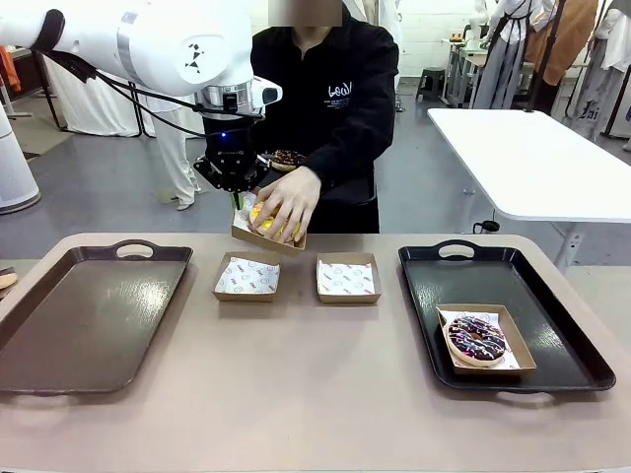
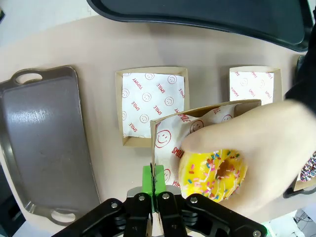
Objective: Individually package the donuts and arrange them on the tray.
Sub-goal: Place the picked Paper togo box on the Handle tray while simultaneously picking up another Paper togo box from the table with the other hand.
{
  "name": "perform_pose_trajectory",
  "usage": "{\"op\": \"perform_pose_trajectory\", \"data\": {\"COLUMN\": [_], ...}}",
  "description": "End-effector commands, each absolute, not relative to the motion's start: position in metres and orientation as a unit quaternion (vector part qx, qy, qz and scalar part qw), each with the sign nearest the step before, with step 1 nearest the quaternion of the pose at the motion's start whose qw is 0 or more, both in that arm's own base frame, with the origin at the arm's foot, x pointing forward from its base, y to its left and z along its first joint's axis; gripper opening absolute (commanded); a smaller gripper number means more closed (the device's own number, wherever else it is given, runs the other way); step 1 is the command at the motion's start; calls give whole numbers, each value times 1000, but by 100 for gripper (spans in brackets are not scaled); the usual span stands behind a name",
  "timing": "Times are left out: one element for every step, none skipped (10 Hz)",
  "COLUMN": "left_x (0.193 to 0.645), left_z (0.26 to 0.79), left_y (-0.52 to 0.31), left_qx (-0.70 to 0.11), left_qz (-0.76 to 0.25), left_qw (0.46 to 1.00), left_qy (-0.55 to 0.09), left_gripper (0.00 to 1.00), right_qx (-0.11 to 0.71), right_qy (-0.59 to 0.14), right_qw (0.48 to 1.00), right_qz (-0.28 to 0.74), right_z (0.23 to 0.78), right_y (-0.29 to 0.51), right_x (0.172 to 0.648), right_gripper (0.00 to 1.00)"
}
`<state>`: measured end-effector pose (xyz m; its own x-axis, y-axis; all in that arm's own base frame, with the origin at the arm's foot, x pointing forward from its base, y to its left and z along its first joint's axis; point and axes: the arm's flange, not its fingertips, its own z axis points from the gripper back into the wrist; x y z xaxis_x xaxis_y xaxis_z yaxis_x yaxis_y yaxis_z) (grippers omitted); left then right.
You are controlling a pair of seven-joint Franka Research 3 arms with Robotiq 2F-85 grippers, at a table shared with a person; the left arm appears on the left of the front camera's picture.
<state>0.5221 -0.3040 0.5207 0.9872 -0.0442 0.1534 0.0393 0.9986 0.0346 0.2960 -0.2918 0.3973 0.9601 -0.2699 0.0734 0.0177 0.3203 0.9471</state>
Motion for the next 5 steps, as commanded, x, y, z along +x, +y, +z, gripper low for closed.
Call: {"op": "perform_pose_trajectory", "data": {"left_x": [518, 518, 518, 518, 518], "left_z": [523, 523, 523, 523, 523], "left_y": [-301, -301, -301, -301, -301], "left_qx": [16, 16, 16, 16, 16], "left_qz": [-20, -20, -20, -20, -20], "left_qw": [997, 997, 997, 997, 997], "left_qy": [-79, -79, -79, -79, -79], "left_gripper": [0, 0, 0, 0, 0], "right_qx": [577, 577, 577, 577, 577], "right_qy": [-110, -110, -110, -110, -110], "right_qw": [804, 804, 804, 804, 804], "right_qz": [-92, -92, -92, -92, -92], "right_z": [397, 397, 397, 397, 397], "right_y": [-291, -291, -291, -291, -291], "right_x": [296, 296, 296, 296, 296], "right_gripper": [100, 100, 100, 100, 100]}}
